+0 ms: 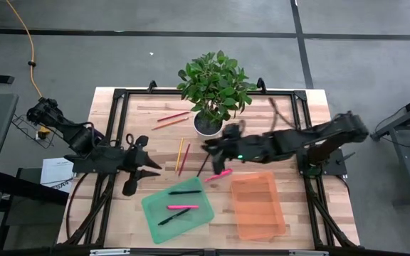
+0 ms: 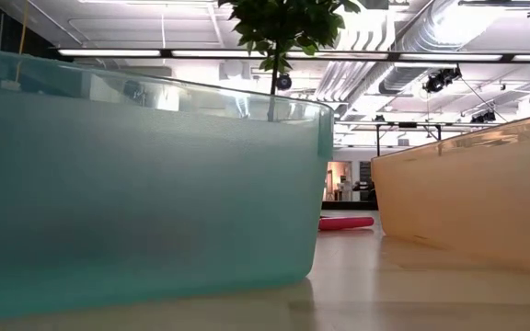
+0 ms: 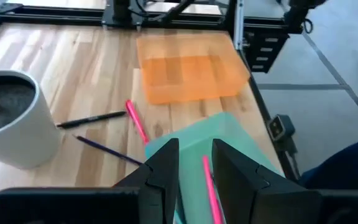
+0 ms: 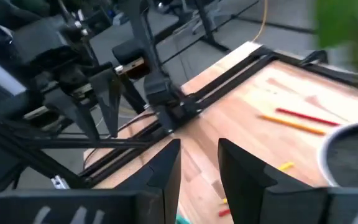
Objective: Sort pens & pencils
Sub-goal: Put the black pen into the green bin
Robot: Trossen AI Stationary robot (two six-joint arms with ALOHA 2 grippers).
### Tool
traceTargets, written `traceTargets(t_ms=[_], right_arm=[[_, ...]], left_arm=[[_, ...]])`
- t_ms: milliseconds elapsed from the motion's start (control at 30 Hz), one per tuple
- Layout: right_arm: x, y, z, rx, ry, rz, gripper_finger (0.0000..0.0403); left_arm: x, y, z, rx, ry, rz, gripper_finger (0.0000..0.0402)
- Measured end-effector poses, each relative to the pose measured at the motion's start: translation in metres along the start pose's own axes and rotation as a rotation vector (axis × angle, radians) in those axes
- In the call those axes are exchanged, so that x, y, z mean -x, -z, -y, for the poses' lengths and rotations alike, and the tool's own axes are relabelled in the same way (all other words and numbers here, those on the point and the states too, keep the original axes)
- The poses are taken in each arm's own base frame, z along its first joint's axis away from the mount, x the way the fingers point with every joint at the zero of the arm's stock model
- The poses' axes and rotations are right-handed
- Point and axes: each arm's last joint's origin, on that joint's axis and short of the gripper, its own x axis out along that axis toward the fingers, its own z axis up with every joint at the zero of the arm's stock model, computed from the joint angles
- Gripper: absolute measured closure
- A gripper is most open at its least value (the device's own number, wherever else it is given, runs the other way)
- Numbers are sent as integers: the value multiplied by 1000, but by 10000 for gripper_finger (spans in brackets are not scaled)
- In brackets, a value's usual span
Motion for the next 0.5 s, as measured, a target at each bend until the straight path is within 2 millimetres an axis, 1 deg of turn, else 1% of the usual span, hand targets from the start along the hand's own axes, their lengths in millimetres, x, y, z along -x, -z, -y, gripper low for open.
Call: traceTargets(t_ms=[133,200,300,367,433,500], right_arm=[[33,5,16,-41,-27,92,304],[46,14,26,-77,-69,152,304],[60,34,41,-131,-134,232,304],[65,50,53,-182,-154,236,304],[65,67,64,-220,-150,207,304],[63,78,71,-234,-132,179,304]], left_arm=[[-4,-4,-7,-6,-25,9,316],[-7,-7,-9,-7,-20,27,316],[-11,-12,-13,-14,-30,54,316],[-15,-14,-18,-14,-44,53,316],[-25,-17,-23,0,-53,47,316],[-34,-18,-29,16,-62,27,316]])
